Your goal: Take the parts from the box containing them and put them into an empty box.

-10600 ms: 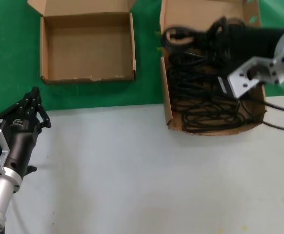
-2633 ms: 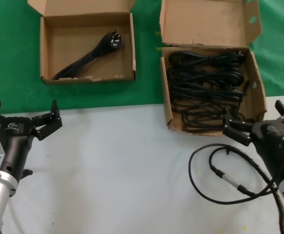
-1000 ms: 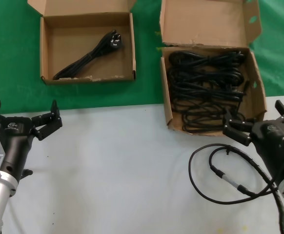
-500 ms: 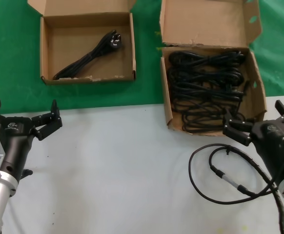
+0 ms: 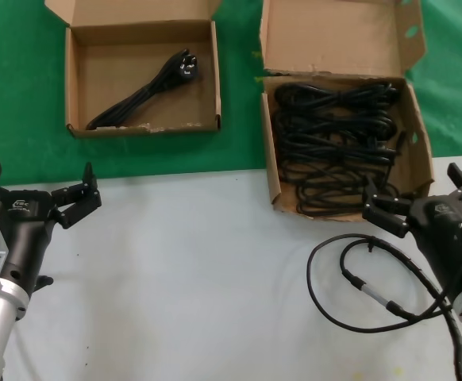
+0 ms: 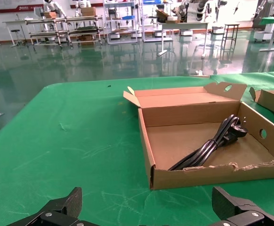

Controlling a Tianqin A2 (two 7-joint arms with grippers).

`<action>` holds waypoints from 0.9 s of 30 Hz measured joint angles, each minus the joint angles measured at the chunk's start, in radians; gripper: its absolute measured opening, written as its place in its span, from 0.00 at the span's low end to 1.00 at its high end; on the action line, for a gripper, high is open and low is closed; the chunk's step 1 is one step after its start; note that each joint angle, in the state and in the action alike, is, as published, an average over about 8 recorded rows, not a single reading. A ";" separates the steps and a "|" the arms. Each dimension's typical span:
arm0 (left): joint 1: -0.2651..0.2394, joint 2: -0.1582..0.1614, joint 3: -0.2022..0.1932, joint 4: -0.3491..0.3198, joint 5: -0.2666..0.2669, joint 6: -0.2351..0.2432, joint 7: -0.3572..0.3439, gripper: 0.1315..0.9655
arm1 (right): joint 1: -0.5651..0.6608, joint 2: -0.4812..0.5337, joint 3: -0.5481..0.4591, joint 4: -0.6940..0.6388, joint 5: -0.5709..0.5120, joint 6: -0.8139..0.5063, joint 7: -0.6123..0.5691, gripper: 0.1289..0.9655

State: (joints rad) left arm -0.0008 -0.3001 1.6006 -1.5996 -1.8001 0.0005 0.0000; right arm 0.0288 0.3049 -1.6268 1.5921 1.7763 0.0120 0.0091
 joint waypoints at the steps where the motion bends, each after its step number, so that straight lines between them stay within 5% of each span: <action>1: 0.000 0.000 0.000 0.000 0.000 0.000 0.000 1.00 | 0.000 0.000 0.000 0.000 0.000 0.000 0.000 1.00; 27: 0.000 0.000 0.000 0.000 0.000 0.000 0.000 1.00 | 0.000 0.000 0.000 0.000 0.000 0.000 0.000 1.00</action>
State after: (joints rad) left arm -0.0008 -0.3001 1.6006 -1.5996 -1.8001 0.0005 0.0000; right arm 0.0288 0.3049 -1.6268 1.5921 1.7763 0.0120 0.0091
